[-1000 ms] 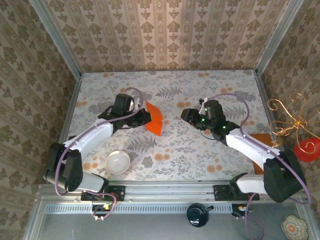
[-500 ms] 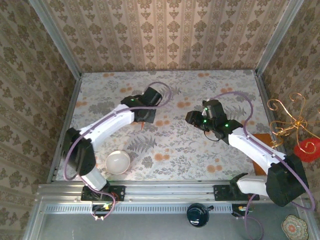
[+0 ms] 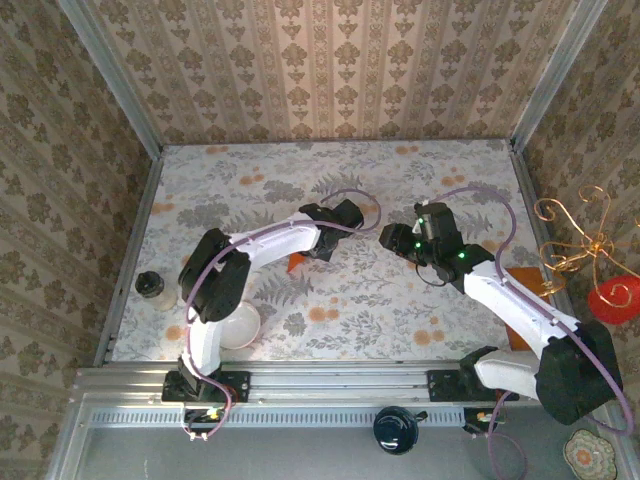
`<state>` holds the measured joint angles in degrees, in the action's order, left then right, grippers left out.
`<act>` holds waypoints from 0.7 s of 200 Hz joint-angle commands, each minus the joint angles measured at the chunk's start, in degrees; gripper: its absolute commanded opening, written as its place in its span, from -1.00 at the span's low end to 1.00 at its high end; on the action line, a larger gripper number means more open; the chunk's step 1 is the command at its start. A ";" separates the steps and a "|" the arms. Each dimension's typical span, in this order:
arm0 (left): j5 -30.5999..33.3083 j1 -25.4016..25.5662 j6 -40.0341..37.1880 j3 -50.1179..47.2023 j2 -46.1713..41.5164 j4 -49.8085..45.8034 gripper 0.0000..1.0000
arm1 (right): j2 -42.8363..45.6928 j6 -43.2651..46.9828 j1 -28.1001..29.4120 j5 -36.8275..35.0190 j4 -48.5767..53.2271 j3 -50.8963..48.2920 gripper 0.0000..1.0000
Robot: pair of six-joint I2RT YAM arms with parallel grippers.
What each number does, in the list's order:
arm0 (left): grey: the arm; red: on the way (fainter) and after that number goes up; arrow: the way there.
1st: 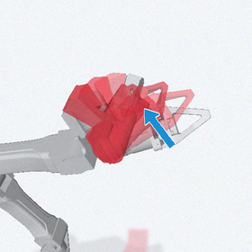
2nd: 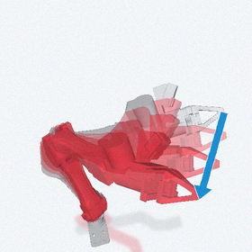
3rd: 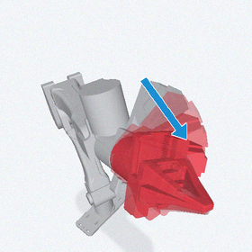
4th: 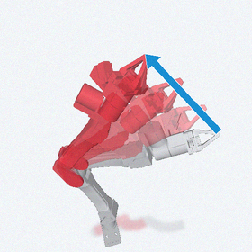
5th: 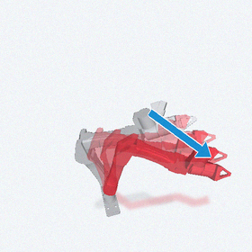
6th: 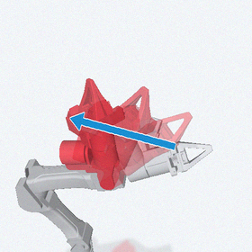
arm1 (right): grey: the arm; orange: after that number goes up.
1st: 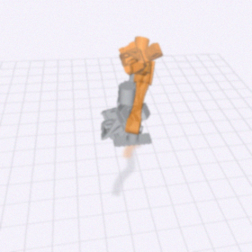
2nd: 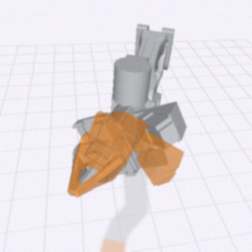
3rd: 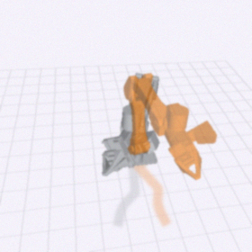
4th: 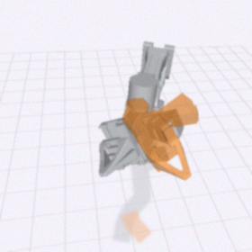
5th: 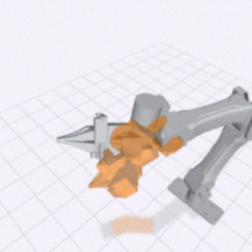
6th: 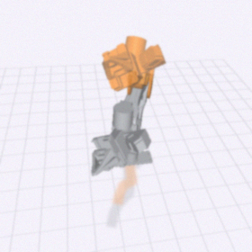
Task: Fold a paper plane with a square sheet of paper (pick it up from the middle)
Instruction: Turn over the paper at the center of the table.
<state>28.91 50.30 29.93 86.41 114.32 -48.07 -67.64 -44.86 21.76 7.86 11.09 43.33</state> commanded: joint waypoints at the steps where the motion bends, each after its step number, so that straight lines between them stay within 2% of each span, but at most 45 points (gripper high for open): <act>1: -9.18 -0.35 6.12 -0.90 -0.09 4.17 -0.61 | 0.20 1.43 -0.31 1.20 1.22 -0.77 0.00; 32: -23.10 -2.93 10.94 -6.98 -3.09 12.84 -0.35 | -0.48 2.48 -0.48 2.11 2.66 -0.62 0.01; 62: -30.27 -5.40 13.65 -11.71 -7.73 18.59 -0.15 | -2.97 3.81 -0.57 3.83 2.78 0.45 0.00; 90: -33.62 -8.03 13.13 -15.41 -13.44 21.77 0.05 | -6.21 4.58 0.43 6.43 2.49 2.35 -0.01; 117: -32.76 -11.20 11.91 -19.52 -20.36 22.82 0.23 | -11.64 4.96 4.01 7.20 2.15 5.87 -0.01; 140: -32.25 -15.79 11.36 -24.10 -26.34 23.55 0.41 | -20.08 4.81 7.99 7.86 0.84 10.85 -0.04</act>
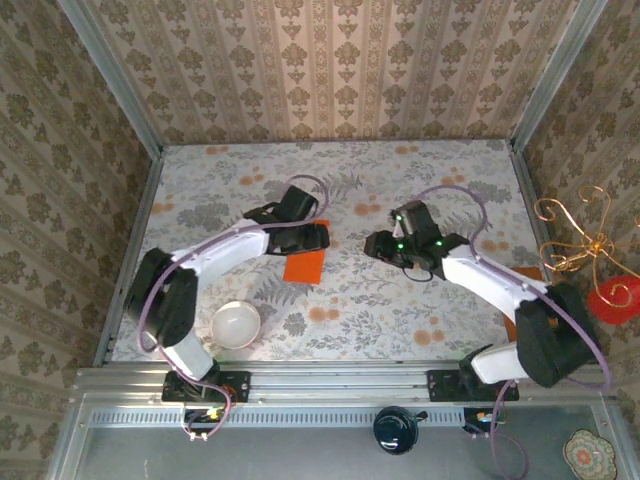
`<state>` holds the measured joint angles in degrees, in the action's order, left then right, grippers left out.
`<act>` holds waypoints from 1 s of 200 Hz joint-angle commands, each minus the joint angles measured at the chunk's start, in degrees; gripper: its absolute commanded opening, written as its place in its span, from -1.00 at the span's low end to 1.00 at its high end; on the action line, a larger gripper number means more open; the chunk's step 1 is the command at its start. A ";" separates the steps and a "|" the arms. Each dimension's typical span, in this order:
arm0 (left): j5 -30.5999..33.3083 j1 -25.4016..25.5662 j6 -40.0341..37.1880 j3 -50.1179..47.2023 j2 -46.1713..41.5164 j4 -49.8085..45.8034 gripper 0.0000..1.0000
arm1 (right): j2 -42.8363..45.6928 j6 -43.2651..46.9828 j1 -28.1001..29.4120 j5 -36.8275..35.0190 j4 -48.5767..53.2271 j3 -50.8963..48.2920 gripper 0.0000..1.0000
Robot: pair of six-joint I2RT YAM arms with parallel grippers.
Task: Fold a paper plane with a square sheet of paper (pick it up from the middle)
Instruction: Turn over the paper at the center of the table, then move the paper to the center of the table.
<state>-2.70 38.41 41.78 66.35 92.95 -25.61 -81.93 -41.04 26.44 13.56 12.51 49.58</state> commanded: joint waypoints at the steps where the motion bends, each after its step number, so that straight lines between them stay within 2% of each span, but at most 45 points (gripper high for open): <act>1: -0.60 -4.15 -0.48 -4.17 -5.14 1.13 0.43 | -6.27 0.93 3.47 2.21 -0.62 4.84 -0.04; 36: -0.16 -10.85 -2.25 -8.45 -11.21 0.66 0.77 | -17.05 -0.85 8.28 4.00 -5.13 12.42 -0.10; 68: -0.68 -15.53 -3.02 -9.72 -13.77 -0.12 1.00 | -25.21 -5.05 9.59 5.91 -9.23 18.54 -0.16; 99: -3.08 -18.04 -2.25 -10.81 -14.67 -0.08 1.00 | -29.93 -7.13 10.16 10.20 -2.94 26.46 -0.17; 117: -5.46 -18.50 -1.28 -11.79 -14.66 0.68 1.00 | -31.66 -6.90 10.69 10.30 1.25 29.67 -0.17; 135: -8.54 -18.73 -1.43 -12.17 -14.09 1.46 1.00 | -32.58 -5.91 11.26 8.44 2.34 30.33 -0.17; 168: -10.51 -18.73 -1.94 -12.55 -13.54 2.80 1.00 | -33.71 -5.53 11.53 5.94 0.87 29.08 -0.16; 200: -13.72 -18.81 -5.34 -10.89 -12.10 1.52 1.00 | -35.21 -6.40 11.79 4.73 1.72 29.66 -0.15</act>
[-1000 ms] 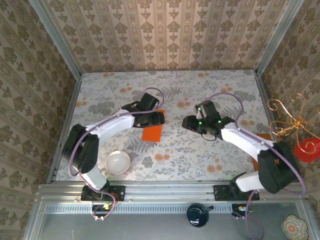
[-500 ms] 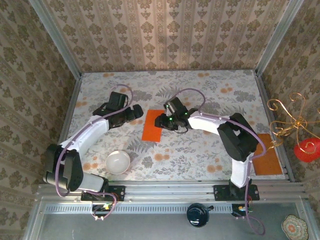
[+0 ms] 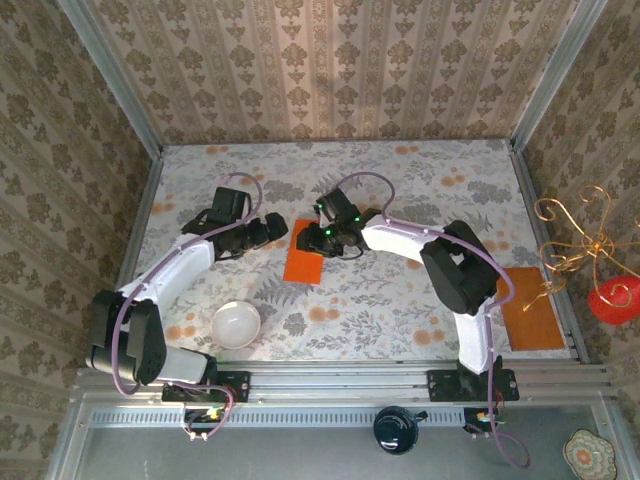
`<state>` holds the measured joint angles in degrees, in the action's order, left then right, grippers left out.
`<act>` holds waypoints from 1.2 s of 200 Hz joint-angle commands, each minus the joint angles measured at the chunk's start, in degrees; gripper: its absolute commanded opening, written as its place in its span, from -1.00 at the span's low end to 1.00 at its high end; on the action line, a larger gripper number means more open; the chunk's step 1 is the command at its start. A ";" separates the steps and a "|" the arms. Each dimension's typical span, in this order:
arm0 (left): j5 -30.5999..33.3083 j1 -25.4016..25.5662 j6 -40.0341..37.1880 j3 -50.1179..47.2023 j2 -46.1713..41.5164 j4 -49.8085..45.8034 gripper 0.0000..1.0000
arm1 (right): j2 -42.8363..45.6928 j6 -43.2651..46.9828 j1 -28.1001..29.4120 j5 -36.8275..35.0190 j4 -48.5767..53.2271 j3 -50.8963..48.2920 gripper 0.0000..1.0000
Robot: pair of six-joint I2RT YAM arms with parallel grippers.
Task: Fold a paper plane with a square sheet of paper (pick it up from the middle)
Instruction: Move the paper to the center of the table.
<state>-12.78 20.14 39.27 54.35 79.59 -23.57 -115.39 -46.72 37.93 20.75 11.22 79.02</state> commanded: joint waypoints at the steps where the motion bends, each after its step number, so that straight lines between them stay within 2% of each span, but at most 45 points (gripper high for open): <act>1: -3.69 -0.54 -2.90 1.11 1.31 -0.47 1.00 | -1.80 -0.69 0.29 -2.55 3.06 0.28 -0.15; 42: -5.17 -0.63 -4.15 0.28 2.38 0.25 1.00 | -4.45 -1.62 0.48 -3.99 4.75 1.31 -0.15; 81: -7.21 -0.63 -2.29 -1.97 1.97 3.14 1.00 | -4.74 0.41 0.48 -4.80 7.79 -0.46 -0.16; 165: -13.16 0.24 -2.12 -5.75 1.98 5.60 0.99 | 5.01 16.37 -0.81 -5.65 9.93 -13.11 -0.16; 183: -14.78 0.84 -2.52 -5.36 2.91 5.68 0.98 | 8.80 12.52 -1.02 -4.51 6.00 -13.72 -0.13; 213: -15.00 2.97 -1.81 -4.27 4.61 5.62 0.95 | 15.22 -1.99 -1.02 -8.65 -4.96 -18.71 -0.10; 240: -14.66 5.56 1.11 -4.01 6.04 5.73 0.91 | 16.38 -5.49 -1.11 -9.68 -4.73 -20.53 -0.16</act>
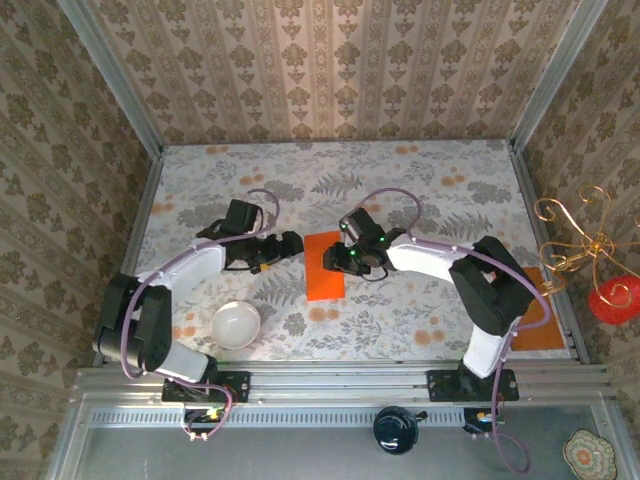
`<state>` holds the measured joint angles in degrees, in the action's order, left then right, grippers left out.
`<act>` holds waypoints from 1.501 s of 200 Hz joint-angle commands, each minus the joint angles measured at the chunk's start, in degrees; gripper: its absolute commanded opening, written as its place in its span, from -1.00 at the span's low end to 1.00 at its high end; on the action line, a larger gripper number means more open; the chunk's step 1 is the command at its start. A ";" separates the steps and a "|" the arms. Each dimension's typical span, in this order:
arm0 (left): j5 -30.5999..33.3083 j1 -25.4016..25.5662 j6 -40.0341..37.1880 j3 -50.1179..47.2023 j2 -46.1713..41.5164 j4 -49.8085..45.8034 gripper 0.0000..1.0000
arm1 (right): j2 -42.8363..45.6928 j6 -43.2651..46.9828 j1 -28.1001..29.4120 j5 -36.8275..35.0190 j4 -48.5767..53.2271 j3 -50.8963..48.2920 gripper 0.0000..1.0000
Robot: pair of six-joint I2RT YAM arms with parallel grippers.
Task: Fold a paper plane with a square sheet of paper (pick it up from the middle)
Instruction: Move the paper to the center of the table, then third fold the triangle at the center of the table.
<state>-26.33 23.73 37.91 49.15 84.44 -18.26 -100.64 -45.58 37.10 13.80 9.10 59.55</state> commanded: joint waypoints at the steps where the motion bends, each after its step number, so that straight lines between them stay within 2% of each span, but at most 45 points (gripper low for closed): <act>1: -1.10 1.96 2.62 1.21 1.22 0.42 0.90 | 1.61 -6.62 -0.23 -2.64 -2.52 -1.04 -0.16; 41: 0.87 7.65 8.94 0.21 1.79 0.77 0.84 | 0.17 -8.35 -0.34 -0.52 -3.78 -3.03 -0.23; 55: 1.06 8.41 10.86 -0.51 1.91 1.66 0.79 | -1.00 -7.84 -0.69 -0.03 -3.74 -2.26 -0.31; 118: 1.21 10.76 13.69 -2.91 4.70 3.77 0.48 | -5.16 -5.92 -1.59 0.53 -1.81 1.36 -0.37; 186: 1.98 11.61 13.85 -3.00 6.78 2.35 0.24 | -7.26 -6.62 -2.10 -0.35 -1.65 -0.83 -0.41; 237: 0.15 11.78 14.12 -3.00 8.41 3.36 0.05 | -8.30 -7.20 -2.73 0.69 -2.05 -1.44 -0.41; 300: -3.34 11.78 14.12 -1.95 10.73 3.98 0.03 | -8.17 -7.85 -3.00 1.00 -2.81 -2.08 -0.41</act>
<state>-26.87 35.16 51.48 46.87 93.82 -14.83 -107.02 -52.75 34.63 15.49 5.30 59.00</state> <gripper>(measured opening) 0.518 0.292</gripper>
